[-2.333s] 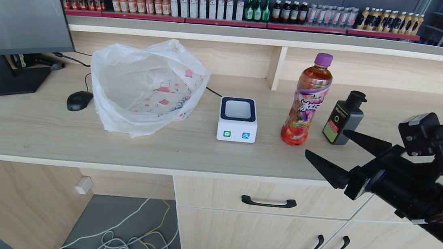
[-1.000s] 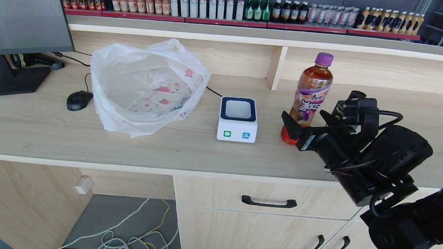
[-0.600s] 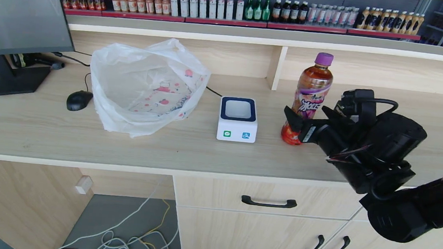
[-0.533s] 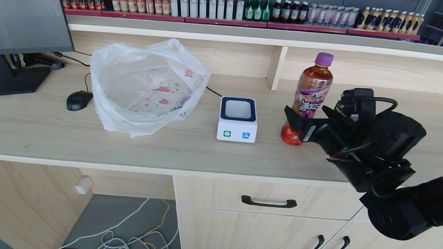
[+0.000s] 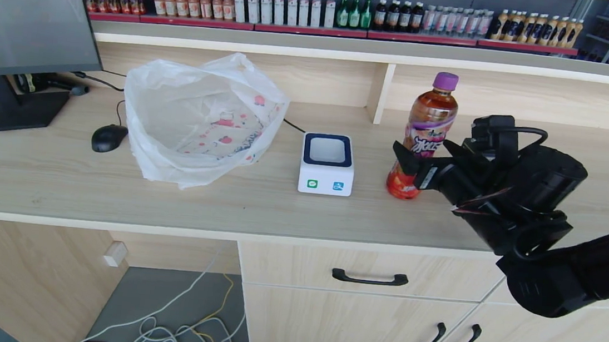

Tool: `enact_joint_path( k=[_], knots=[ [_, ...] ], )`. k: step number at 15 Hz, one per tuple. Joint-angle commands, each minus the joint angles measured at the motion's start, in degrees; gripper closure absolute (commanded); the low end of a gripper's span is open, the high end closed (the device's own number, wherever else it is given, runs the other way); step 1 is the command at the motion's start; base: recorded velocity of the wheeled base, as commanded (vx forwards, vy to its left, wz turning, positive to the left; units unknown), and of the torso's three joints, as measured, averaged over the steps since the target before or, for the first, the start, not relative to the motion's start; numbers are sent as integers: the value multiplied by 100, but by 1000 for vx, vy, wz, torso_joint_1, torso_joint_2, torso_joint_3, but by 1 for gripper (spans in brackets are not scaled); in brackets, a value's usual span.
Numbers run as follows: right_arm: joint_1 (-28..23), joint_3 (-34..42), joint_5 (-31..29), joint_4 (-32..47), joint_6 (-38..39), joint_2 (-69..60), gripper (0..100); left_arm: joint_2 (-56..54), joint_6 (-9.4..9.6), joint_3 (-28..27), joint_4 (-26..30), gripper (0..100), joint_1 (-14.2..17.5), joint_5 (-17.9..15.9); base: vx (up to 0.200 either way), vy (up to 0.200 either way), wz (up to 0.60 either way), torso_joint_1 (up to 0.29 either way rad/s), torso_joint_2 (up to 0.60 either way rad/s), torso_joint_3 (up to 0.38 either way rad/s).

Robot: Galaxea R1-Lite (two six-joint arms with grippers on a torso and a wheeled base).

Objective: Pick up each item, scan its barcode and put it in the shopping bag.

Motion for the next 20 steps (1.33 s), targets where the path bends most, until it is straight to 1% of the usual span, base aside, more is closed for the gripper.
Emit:
enact_joint_path(
  k=[1, 7, 10, 17, 20],
  knots=[
    [-2, -15, 21, 7, -9, 37, 0, 0, -4, 0, 0, 0, 5, 0, 0, 0, 0, 0, 0, 0],
    [-2, -314, 38, 7, -17, 212, 0, 0, -4, 0, 0, 0, 5, 0, 0, 0, 0, 0, 0, 0],
    [-2, -587, 47, 218, -9, 248, 0, 0, -4, 0, 0, 0, 5, 0, 0, 0, 0, 0, 0, 0],
    [6, -692, 47, 262, -9, 327, 0, 0, -4, 0, 0, 0, 5, 0, 0, 0, 0, 0, 0, 0],
    [6, -903, 223, 270, -17, 432, 0, 0, -4, 0, 0, 0, 5, 0, 0, 0, 0, 0, 0, 0]
  ],
)
